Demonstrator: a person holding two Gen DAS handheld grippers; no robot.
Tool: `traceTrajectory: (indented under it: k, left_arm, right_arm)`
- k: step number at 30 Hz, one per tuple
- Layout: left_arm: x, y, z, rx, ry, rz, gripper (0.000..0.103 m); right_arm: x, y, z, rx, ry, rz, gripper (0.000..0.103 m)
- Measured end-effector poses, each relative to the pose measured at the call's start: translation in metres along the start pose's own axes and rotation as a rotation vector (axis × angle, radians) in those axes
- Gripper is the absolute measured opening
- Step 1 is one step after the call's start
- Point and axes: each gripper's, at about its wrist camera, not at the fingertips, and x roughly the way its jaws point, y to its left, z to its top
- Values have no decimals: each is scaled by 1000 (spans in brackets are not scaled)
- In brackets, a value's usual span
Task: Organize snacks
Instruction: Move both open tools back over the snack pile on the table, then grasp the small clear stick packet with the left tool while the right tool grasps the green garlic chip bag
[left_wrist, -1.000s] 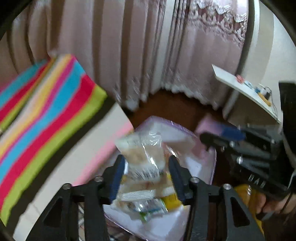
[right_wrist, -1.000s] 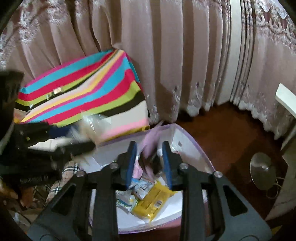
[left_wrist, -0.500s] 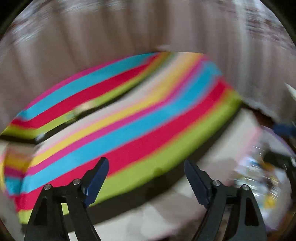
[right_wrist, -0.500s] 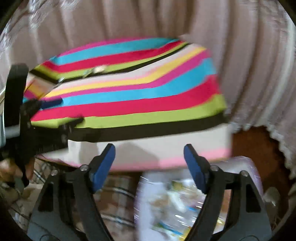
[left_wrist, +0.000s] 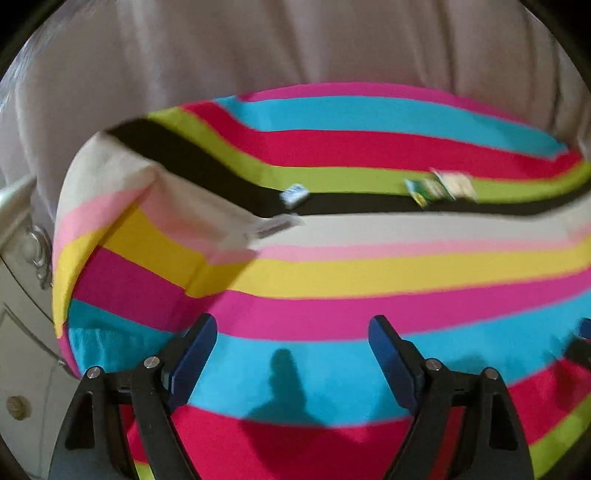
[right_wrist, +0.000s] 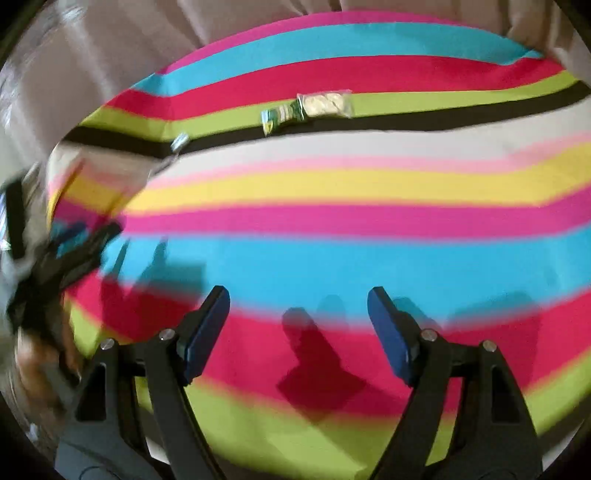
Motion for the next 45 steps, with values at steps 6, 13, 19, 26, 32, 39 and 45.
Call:
traceTrajectory:
  k: [6,13,19,26,32,39,45]
  left_arm:
    - [42,26,17,8,59,7,85]
    - [49,28,27,38,15,-10,85]
    - [66,24,42,90,13,-18,85]
    - [110,7,83,172,27,5,85]
    - [157,15,99,115,194,-132,31]
    - [81,-11,55,13,213,-332,13]
    - [37,-56,9,70,193,-325,19]
  right_arm:
    - [91,20,88,75,-7,2,79]
    - [178,51,174,102,-67,-45,88]
    - [196,57,187,32,-62,-146,36]
    - [148,33,126,-22,-49,-14,36]
    - [114,17,81,-10,-41,58,36]
    - [84,6,53,19,-53,51,36]
    - [53,-15,18,-47,-4,-28,36]
